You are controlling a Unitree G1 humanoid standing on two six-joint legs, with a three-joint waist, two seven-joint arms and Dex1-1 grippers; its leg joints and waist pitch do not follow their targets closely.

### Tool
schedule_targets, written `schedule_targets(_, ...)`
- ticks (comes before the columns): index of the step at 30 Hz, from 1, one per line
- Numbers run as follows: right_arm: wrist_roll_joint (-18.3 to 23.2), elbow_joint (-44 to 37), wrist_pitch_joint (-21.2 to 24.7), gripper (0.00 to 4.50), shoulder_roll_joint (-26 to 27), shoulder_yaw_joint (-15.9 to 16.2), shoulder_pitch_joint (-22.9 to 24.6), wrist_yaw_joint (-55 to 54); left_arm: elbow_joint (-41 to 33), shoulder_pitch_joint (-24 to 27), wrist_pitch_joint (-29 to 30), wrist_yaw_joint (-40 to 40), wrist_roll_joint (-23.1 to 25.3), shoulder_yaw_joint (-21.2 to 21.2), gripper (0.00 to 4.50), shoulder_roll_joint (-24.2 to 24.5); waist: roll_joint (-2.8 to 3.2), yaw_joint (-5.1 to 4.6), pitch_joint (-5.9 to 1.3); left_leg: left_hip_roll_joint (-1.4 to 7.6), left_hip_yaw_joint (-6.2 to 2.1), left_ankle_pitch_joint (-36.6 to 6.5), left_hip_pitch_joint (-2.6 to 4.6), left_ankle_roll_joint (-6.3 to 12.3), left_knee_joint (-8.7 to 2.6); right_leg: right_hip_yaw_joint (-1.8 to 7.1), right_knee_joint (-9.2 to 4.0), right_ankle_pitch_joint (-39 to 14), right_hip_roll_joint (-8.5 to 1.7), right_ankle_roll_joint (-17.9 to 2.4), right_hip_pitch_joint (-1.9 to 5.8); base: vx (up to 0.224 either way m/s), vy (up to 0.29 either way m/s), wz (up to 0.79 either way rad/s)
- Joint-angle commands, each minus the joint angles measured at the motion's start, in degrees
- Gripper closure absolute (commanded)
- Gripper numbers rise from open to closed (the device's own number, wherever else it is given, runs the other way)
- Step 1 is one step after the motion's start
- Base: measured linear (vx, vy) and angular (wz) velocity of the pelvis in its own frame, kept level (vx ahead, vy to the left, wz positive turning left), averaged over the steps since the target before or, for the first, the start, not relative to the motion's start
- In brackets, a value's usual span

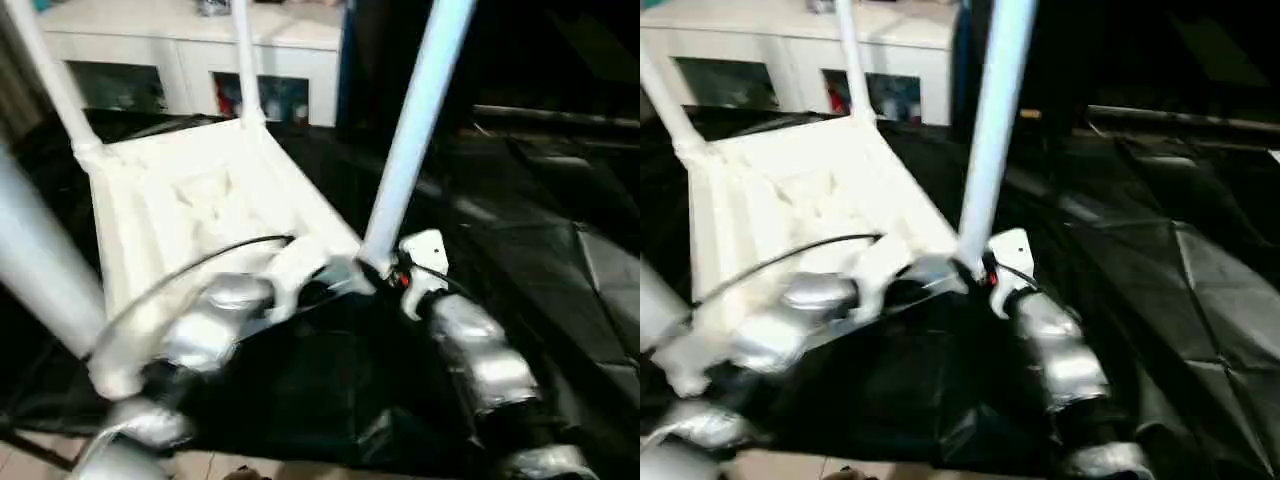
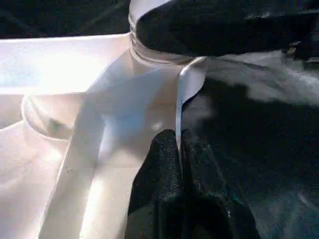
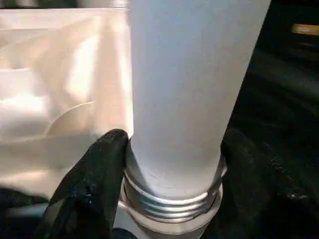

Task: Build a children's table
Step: Rotate leg to tighten

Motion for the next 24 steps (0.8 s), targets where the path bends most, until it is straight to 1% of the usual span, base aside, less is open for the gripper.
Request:
schedule_targets(1, -0.84, 2.98, 2.1, 1.82, 1.68, 2.25, 1.43, -0.74, 2.44, -0.24, -2.94, 4.79, -1.32, 0.68, 4.5, -2.3, -1.08, -0.69, -2.45, 3.32, -2.46, -19.99, 1.38, -1.59, -4.84, 2.72, -6.91, -28.92, -5.3, -4.78, 0.16, 0.0, 0.0, 0.0)
schedule_targets(3, -1.2, 2.99, 1.19, 1.82, 2.63, 3.69, 0.94, 1.22, 3.74, -1.07, -3.78, 4.74, -1.05, 0.76, 4.5, -2.88, -1.13, -0.72, -2.47, 3.42, -2.37, -19.33, 1.3, -1.14, -5.12, 2.71, -6.92, -26.25, -5.26, -4.95, 0.31, 0.0, 0.0, 0.0)
schedule_targets(5, -1.29, 2.0, 0.11, 1.82, 2.43, 4.06, 0.86, 3.13, 3.87, -1.21, -4.27, 2.96, -0.96, 0.73, 4.5, -2.34, -1.15, -0.78, -2.32, 3.4, -2.39, -20.08, 1.29, -1.08, -5.16, 2.77, -6.96, -26.55, -5.41, -5.16, 0.27, 0.0, 0.0, 0.0)
schedule_targets(6, -0.23, 0.72, -0.99, 1.48, 1.6, 3.75, 0.9, 5.89, 3.27, -0.76, -4.48, 1.21, -1.15, 0.69, 4.5, -1.39, -1.41, -0.66, -2.42, 3.37, -2.38, -19.63, 1.16, -0.67, -5.14, 2.83, -6.98, -26.82, -5.58, -4.94, 0.43, 0.0, 0.0, 0.0)
schedule_targets(7, -0.23, 0.72, -0.99, 1.27, 1.6, 3.75, 0.9, 5.89, 3.27, -0.76, -4.48, 1.21, -1.15, 0.69, 4.5, -1.39, -1.41, -0.66, -2.42, 3.37, -2.38, -19.63, 1.16, -0.67, -5.14, 2.83, -6.98, -26.82, -5.58, -4.94, 0.43, 0.0, 0.0, 0.0)
schedule_targets(8, 0.49, -0.45, -1.48, 1.13, 0.63, 2.93, 0.7, 7.16, 2.8, -0.21, -5.23, -1.15, -1.39, 0.54, 4.5, -0.34, -1.4, -0.58, -2.48, 3.39, -2.38, -18.53, 0.91, -0.19, -5.15, 2.88, -6.88, -26.21, -5.69, -4.87, 0.64, 0.0, 0.0, 0.0)
schedule_targets(9, 1.22, -1.87, -1.02, 1.11, -0.96, 2.99, 0.48, 9.77, 2.49, 0.28, -5.42, -3.22, -1.65, 0.43, 4.5, 0.83, -1.41, -0.48, -2.59, 3.48, -2.39, -17.07, 0.61, 0.46, -5.15, 2.92, -6.66, -24.65, -5.7, -4.97, 0.91, 0.0, 0.0, 0.0)
schedule_targets(10, 1.39, -2.52, -0.84, 1.04, -1.76, 3.11, 0.45, 10.85, 2.34, 0.48, -5.55, -3.89, -1.71, 0.41, 4.5, 1.35, -1.41, -0.49, -2.69, 3.58, -2.37, -15.57, 0.35, 0.84, -5.15, 2.88, -6.37, -22.51, -5.63, -5.53, 1.11, 0.0, 0.0, 0.0)
schedule_targets(11, 1.95, -4.16, -0.12, 0.93, -3.64, 3.4, 0.49, 13.65, 1.72, 1.01, -5.78, -5.79, -2.0, 0.26, 4.5, 2.64, -1.31, -0.49, -2.67, 3.6, -2.3, -15.38, 0.43, 0.88, -5.15, 2.87, -6.37, -22.02, -5.55, -5.86, 0.98, 0.0, 0.0, 0.0)
schedule_targets(12, 2.55, -5.77, 1.06, 0.79, -5.39, 3.68, 0.74, 16.17, 1.16, 1.4, -5.61, -7.31, -2.19, 0.12, 4.5, 3.77, -1.43, -0.41, -2.77, 3.58, -2.16, -15.01, 0.42, 1.14, -4.98, 2.9, -6.21, -21.16, -5.49, -6.37, 1.01, 0.0, 0.0, 0.0)
schedule_targets(13, 2.97, -7.02, 1.9, 0.79, -6.81, 3.92, 0.96, 18.12, 0.75, 1.65, -5.58, -8.46, -2.33, 0.05, 4.5, 4.68, -1.5, -0.19, -3.02, 3.59, -2.02, -12.86, 0.24, 1.65, -4.73, 2.96, -5.89, -18.33, -5.51, -6.99, 1.23, 0.0, 0.0, 0.0)
schedule_targets(14, 3.58, -8.83, 2.93, 0.71, -9.15, 4.37, 1.45, 21.5, 0.05, 2.04, -5.46, -10.76, -2.82, -0.1, 4.5, 5.99, -1.48, -0.03, -3.18, 3.56, -1.94, -10.14, -0.09, 2.32, -4.55, 2.89, -5.35, -14.34, -5.32, -7.54, 1.51, 0.0, 0.0, 0.0)
schedule_targets(15, 3.63, -8.99, 3.01, 0.71, -9.39, 4.41, 1.51, 21.85, -0.02, 2.07, -5.45, -11.0, -2.88, -0.11, 4.5, 6.11, -1.48, -0.02, -3.15, 3.57, -1.84, -9.38, -0.15, 2.65, -4.44, 2.9, -5.23, -12.92, -5.3, -7.97, 1.45, 0.0, 0.0, 0.0)
schedule_targets(16, 4.53, -11.29, 3.97, 0.71, -12.6, 5.13, 2.42, 26.6, -1.26, 2.54, -4.94, -14.45, -3.7, -0.39, 4.5, 7.93, -1.4, 0.0, -3.02, 3.54, -1.73, -9.49, -0.11, 2.91, -4.37, 2.84, -5.28, -12.59, -5.3, -8.7, 1.31, 0.0, 0.0, 0.0)
schedule_targets(17, 5.24, -12.79, 4.62, 0.71, -14.62, 5.49, 3.16, 29.72, -2.33, 2.93, -4.55, -16.9, -4.25, -0.68, 4.5, 9.16, -0.79, 0.21, -3.12, 3.59, -1.84, -9.15, -0.08, 3.02, -4.35, 2.84, -5.11, -11.9, -5.3, -8.99, 1.63, 0.0, 0.0, 0.0)
schedule_targets(18, 5.24, -12.79, 4.62, 0.71, -14.62, 5.49, 3.16, 29.72, -2.33, 2.93, -4.55, -16.9, -4.25, -0.68, 4.5, 9.16, -0.79, 0.21, -3.12, 3.59, -1.84, -9.15, -0.08, 3.02, -4.35, 2.84, -5.11, -11.9, -5.3, -8.99, 1.63, 0.0, 0.0, 0.0)
schedule_targets(19, 7.0, -16.06, 6.28, 0.71, -19.09, 6.29, 4.75, 36.24, -5.09, 3.92, -3.45, -23.52, -6.06, -1.41, 4.5, 12.45, -0.68, 0.13, -3.16, 3.65, -1.79, -8.78, 0.07, 3.34, -4.29, 2.75, -4.9, -9.37, -5.0, -10.06, 1.61, 0.0, 0.0, 0.0)
schedule_targets(20, 7.71, -17.25, 7.15, 0.71, -20.63, 6.45, 5.37, 38.8, -6.13, 4.34, -3.56, -26.73, -7.05, -1.64, 4.5, 13.86, -0.42, 0.2, -3.29, 3.9, -1.8, -8.04, 0.09, 3.8, -4.23, 2.82, -4.66, -6.75, -4.95, -10.53, 1.65, 0.0, 0.0, 0.0)
schedule_targets(21, 8.6, -18.57, 7.99, 0.71, -22.25, 6.54, 6.18, 41.59, -7.49, 4.85, -2.85, -30.26, -7.96, -2.07, 4.5, 15.77, -0.12, 0.04, -3.29, 3.81, -1.9, -7.69, 0.02, 3.8, -4.23, 2.74, -4.29, -5.43, -4.84, -11.14, 1.64, 0.0, 0.0, 0.0)
schedule_targets(22, 8.64, -18.6, 8.03, 0.71, -22.32, 6.52, 6.2, 41.69, -7.53, 4.86, -2.91, -30.43, -7.97, -2.12, 4.5, 15.88, -0.11, -0.13, -3.42, 3.87, -1.78, -7.44, 0.16, 3.87, -4.18, 2.61, -4.15, -3.06, -4.7, -12.32, 1.65, 0.0, 0.0, 0.0)
schedule_targets(23, 8.81, -18.73, 8.26, 0.71, -22.65, 6.46, 6.28, 42.21, -7.7, 4.89, -3.23, -31.26, -7.99, -2.4, 4.5, 16.42, 0.02, -0.15, -3.49, 3.85, -1.77, -7.22, 0.3, 3.89, -4.09, 2.56, -4.0, -1.75, -4.71, -13.01, 1.6, 0.0, 0.0, 0.0)
schedule_targets(24, 8.97, -18.8, 8.49, 0.71, -22.91, 6.44, 6.32, 42.58, -7.82, 4.9, -3.85, -31.83, -7.9, -2.72, 4.5, 16.76, 0.15, -0.22, -3.57, 3.81, -1.65, -6.43, 0.37, 4.19, -3.92, 2.54, -3.81, 0.55, -4.67, -14.28, 1.6, 0.0, 0.0, 0.0)
